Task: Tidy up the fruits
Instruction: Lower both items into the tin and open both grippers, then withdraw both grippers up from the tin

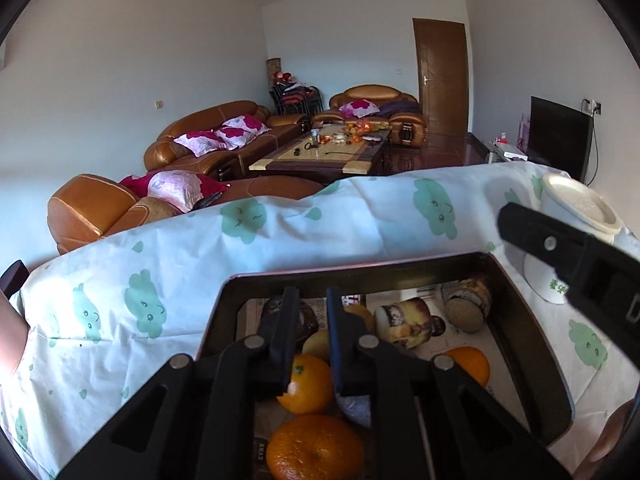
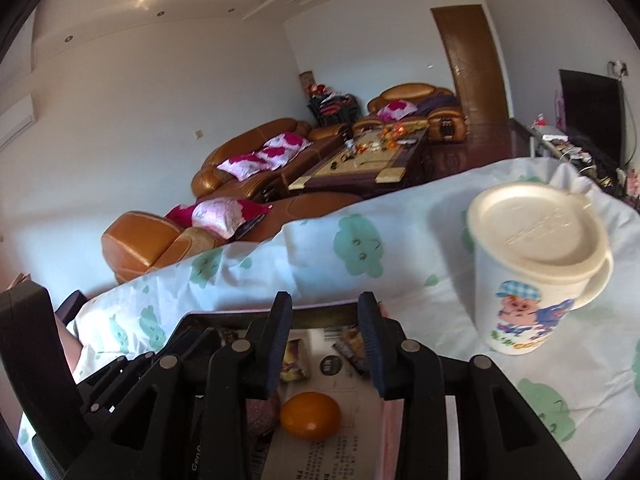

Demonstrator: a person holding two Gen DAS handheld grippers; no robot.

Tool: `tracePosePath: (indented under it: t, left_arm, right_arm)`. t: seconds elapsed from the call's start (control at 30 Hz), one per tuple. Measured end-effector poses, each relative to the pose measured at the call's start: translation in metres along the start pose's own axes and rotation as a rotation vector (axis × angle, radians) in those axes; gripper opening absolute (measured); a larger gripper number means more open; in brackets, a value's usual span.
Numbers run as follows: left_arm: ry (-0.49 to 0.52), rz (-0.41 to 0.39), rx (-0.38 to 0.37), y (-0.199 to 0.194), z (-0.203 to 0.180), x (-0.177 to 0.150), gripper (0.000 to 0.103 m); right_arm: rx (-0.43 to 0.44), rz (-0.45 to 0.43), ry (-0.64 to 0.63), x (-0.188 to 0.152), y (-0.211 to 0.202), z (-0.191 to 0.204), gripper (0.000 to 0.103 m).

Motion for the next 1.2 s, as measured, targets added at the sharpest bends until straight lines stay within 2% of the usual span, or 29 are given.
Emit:
tracePosePath:
  t: [0.03,0.07,0.1,0.13,0.17,0.2,0.27,0.3,0.37,0.43,0.53,0.7,0.8,0.93,1.2]
  left_arm:
    - [-0.021,0.002,0.004,0.001,0.003,0.001,0.024]
    - [-0.046,-0.002,0.008,0.000,0.007,0.002,0.039]
    - [-0.074,-0.012,0.016,-0.001,0.011,0.004,0.064]
    - [-0.103,-0.020,0.023,-0.001,0.016,0.006,0.079]
    - [-0.135,-0.035,0.038,-0.004,0.022,0.007,0.098]
    - [-0.159,-0.048,0.015,-0.008,0.022,0.010,0.103]
    - [-0.160,-0.045,-0.088,-0.012,0.011,0.009,0.103]
    - [-0.135,-0.027,-0.089,-0.011,0.006,0.006,0.103]
    - [-0.034,-0.012,-0.007,-0.005,0.000,0.001,0.103]
    - [0.055,-0.035,0.057,-0.007,-0.005,-0.001,0.103]
    - [0.089,-0.070,0.069,-0.016,-0.008,0.000,0.103]
    - [0.068,-0.064,0.077,-0.020,-0.001,-0.002,0.103]
    - [0.036,-0.078,0.082,-0.026,0.009,-0.001,0.103]
    - [-0.002,-0.082,0.074,-0.033,0.019,-0.004,0.103]
    - [-0.065,-0.145,0.074,-0.056,0.039,-0.004,0.103]
  right_arm:
    - [-0.010,-0.007,0.000,0.002,-0.001,-0.002,0.037]
    - [-0.017,-0.010,0.006,0.002,-0.002,-0.004,0.039]
    - [-0.018,-0.010,0.017,0.000,-0.001,-0.007,0.041]
    - [-0.015,-0.006,0.026,-0.001,0.000,-0.008,0.048]
    - [-0.013,-0.001,0.029,-0.003,0.002,-0.008,0.055]
    - [-0.014,0.001,0.028,-0.004,0.002,-0.008,0.057]
    - [-0.029,-0.008,0.023,-0.004,0.002,-0.009,0.057]
    - [-0.037,-0.015,0.020,-0.004,0.000,-0.010,0.057]
    - [-0.054,-0.021,0.015,-0.004,-0.001,-0.012,0.059]
    - [-0.066,-0.031,0.014,-0.003,-0.004,-0.013,0.060]
    - [-0.084,-0.040,0.006,-0.002,-0.006,-0.015,0.062]
    - [-0.114,-0.056,-0.019,-0.004,-0.009,-0.013,0.063]
    - [-0.147,-0.108,-0.020,-0.001,-0.019,-0.016,0.063]
    - [-0.205,-0.156,-0.047,0.000,-0.031,-0.018,0.075]
    - [-0.267,-0.228,-0.094,-0.001,-0.055,-0.011,0.076]
Point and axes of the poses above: each gripper's, at about its wrist camera, not at the fingertips, and y roughly the way its jaws point, z to its left, x to its top, the point moved 10 cm from there along y, roughly the way its jaws point, and after that the axes turned 12 degrees about -y, right-handed, at the moved point
